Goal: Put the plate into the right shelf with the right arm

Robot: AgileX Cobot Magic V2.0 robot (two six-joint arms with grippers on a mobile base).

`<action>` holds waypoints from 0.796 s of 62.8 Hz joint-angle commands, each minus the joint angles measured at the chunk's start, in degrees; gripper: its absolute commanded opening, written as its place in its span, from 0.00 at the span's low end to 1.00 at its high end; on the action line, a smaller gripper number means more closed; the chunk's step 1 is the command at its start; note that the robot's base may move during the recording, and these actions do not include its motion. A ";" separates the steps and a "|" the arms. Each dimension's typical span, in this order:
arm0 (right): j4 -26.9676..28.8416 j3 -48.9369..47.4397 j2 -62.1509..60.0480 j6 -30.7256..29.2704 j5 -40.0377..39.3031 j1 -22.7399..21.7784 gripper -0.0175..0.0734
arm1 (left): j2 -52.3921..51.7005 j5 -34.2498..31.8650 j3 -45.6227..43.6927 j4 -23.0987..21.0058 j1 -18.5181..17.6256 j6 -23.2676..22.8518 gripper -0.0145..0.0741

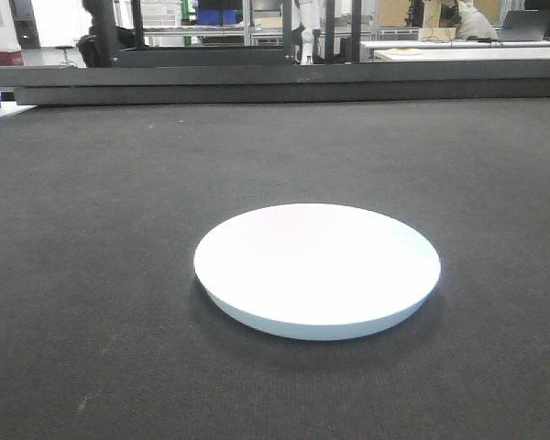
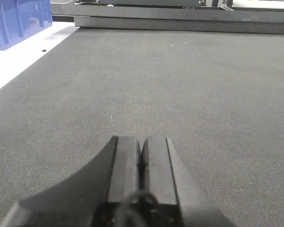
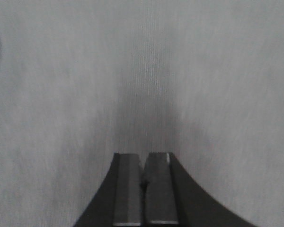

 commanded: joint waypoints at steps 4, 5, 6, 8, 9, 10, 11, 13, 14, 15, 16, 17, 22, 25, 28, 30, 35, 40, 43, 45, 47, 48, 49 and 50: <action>0.81 -4.48 6.34 0.92 1.74 -0.18 0.25 | -0.09 -4.96 0.48 -0.24 -0.44 0.16 0.11; 0.86 -4.82 7.01 1.02 2.17 -0.07 0.25 | -0.09 -4.96 0.48 -0.24 -0.44 0.16 0.11; 0.86 -5.14 7.67 1.05 2.77 0.05 0.25 | -0.09 -4.96 0.48 -0.24 -0.44 0.16 0.11; 0.86 -5.95 9.36 1.05 3.46 0.54 0.25 | -0.09 -4.96 0.48 -0.24 -0.44 0.16 0.11; 0.86 -6.44 10.06 1.05 3.73 0.83 0.25 | -0.09 -4.96 0.48 -0.24 -0.44 0.16 0.11; 0.86 -6.82 10.78 1.05 3.98 1.21 0.25 | -0.09 -4.96 0.48 -0.24 -0.44 0.16 0.11; 0.80 -7.17 11.48 1.05 4.24 1.63 0.25 | -0.09 -4.96 0.48 -0.24 -0.44 0.16 0.11; 0.80 -7.87 13.23 1.05 4.65 2.87 0.25 | -0.09 -4.96 0.48 -0.24 -0.44 0.16 0.11; 0.80 -8.23 13.93 1.13 4.83 3.43 0.25 | -0.09 -4.96 0.48 -0.24 -0.44 0.16 0.11; 0.80 -8.80 15.00 1.33 4.97 4.32 0.25 | -0.09 -4.96 0.48 -0.24 -0.44 0.16 0.11; 0.80 -9.38 16.11 1.61 5.14 5.26 0.25 | -0.09 -4.96 0.48 -0.24 -0.44 0.16 0.11; 0.80 -9.79 16.87 2.18 5.28 5.90 0.25 | -0.09 -4.96 0.48 -0.24 -0.44 0.16 0.11; 0.73 -11.91 20.63 5.13 5.43 9.13 0.25 | -0.09 -4.96 0.48 -0.24 -0.44 0.16 0.11; 0.73 -13.33 23.68 7.60 5.69 11.58 0.25 | -0.09 -4.96 0.48 -0.24 -0.44 0.16 0.11; 0.73 -14.69 25.92 10.35 6.24 13.25 0.25 | -0.09 -4.96 0.48 -0.24 -0.44 0.16 0.11; 0.73 -15.94 27.41 12.25 6.54 14.28 0.25 | -0.09 -4.96 0.48 -0.24 -0.44 0.16 0.11; -0.46 -19.04 31.66 17.66 7.74 17.15 0.26 | -0.09 -4.96 0.48 -0.24 -0.44 0.16 0.11; -3.52 -22.86 35.83 21.23 9.50 19.94 0.26 | -0.09 -4.96 0.48 -0.24 -0.44 0.16 0.11; -5.03 -25.23 38.22 22.87 10.92 21.39 0.26 | -0.09 -4.96 0.48 -0.24 -0.44 0.16 0.11; -5.75 -27.00 39.53 23.96 11.55 22.17 0.28 | -0.09 -4.96 0.48 -0.24 -0.44 0.16 0.11; -5.88 -28.79 41.45 25.90 12.43 23.28 0.32 | -0.09 -4.96 0.48 -0.24 -0.44 0.16 0.11; -5.88 -29.85 42.05 26.58 12.73 23.65 0.35 | -0.09 -4.96 0.48 -0.24 -0.44 0.16 0.11; -5.88 -30.55 42.65 27.15 13.00 24.03 0.37 | -0.09 -4.96 0.48 -0.24 -0.44 0.16 0.11; -5.88 -31.26 43.21 27.71 13.20 24.41 0.39 | -0.09 -4.96 0.48 -0.24 -0.44 0.16 0.11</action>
